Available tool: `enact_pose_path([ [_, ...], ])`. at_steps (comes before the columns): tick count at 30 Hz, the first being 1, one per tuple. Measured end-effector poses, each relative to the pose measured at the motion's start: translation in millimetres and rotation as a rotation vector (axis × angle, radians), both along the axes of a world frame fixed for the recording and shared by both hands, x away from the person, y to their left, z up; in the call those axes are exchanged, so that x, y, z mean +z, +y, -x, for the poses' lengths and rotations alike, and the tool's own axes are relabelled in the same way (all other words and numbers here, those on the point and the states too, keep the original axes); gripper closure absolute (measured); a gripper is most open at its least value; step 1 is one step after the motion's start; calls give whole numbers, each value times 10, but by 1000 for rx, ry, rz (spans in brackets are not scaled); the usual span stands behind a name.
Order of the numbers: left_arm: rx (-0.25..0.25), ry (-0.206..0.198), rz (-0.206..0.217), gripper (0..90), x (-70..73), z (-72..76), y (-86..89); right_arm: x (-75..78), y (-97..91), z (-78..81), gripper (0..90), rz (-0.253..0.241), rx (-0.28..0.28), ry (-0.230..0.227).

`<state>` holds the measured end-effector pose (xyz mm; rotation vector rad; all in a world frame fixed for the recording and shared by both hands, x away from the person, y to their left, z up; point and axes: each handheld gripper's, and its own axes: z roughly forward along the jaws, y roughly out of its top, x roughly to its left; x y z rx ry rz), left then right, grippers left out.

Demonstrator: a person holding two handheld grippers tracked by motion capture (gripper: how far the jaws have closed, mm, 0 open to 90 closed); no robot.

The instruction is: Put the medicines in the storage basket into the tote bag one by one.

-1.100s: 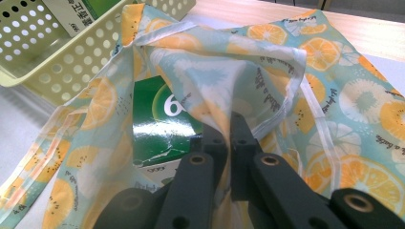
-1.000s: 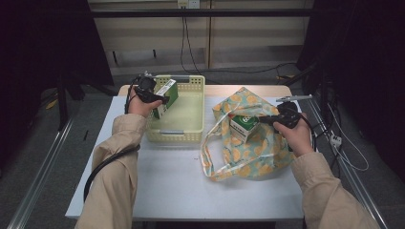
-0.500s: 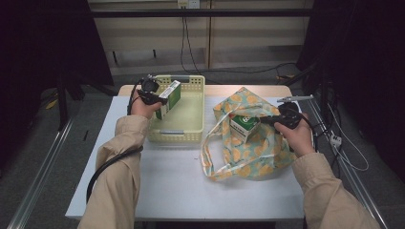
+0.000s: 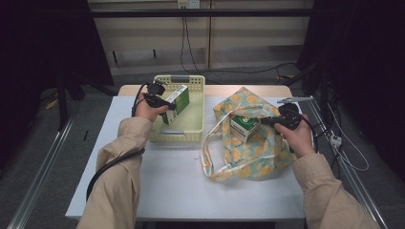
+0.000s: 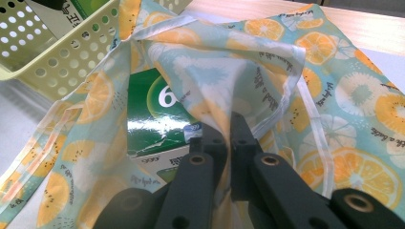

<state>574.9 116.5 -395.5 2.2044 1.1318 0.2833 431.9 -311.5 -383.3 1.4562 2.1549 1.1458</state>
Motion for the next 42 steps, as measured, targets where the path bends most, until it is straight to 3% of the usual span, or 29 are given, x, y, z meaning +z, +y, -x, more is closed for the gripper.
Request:
enact_pose_path([
  [2, -4, -1, -15, 620, -7, 4, -48, 5, -5, 3, 888, -2, -1, -2],
  [4, -8, 2, -27, 625, 7, 12, -75, 9, -16, 8, 888, 0, -3, 1],
  [8, -21, 11, 3, 629, 92, 55, -80, 11, -41, 18, 888, -1, -8, 0],
  [16, -70, -23, 60, 630, 441, 244, -21, -8, -25, 26, 888, -3, -8, -1],
  [23, -172, -34, 83, 629, 643, 491, -68, -9, 2, 20, 888, 2, -6, -7],
  [28, -256, -57, 62, 629, 817, 631, -133, 1, 1, 32, 888, 5, -11, -7],
  [33, -298, -54, 99, 629, 934, 738, -207, 4, 18, 36, 888, 3, -9, -10],
  [35, -322, -59, 113, 629, 974, 795, -263, 12, 31, 38, 888, 6, -8, -11],
  [42, -446, -69, 96, 629, 1028, 1006, -539, 20, 52, 45, 888, 2, -9, -16],
])
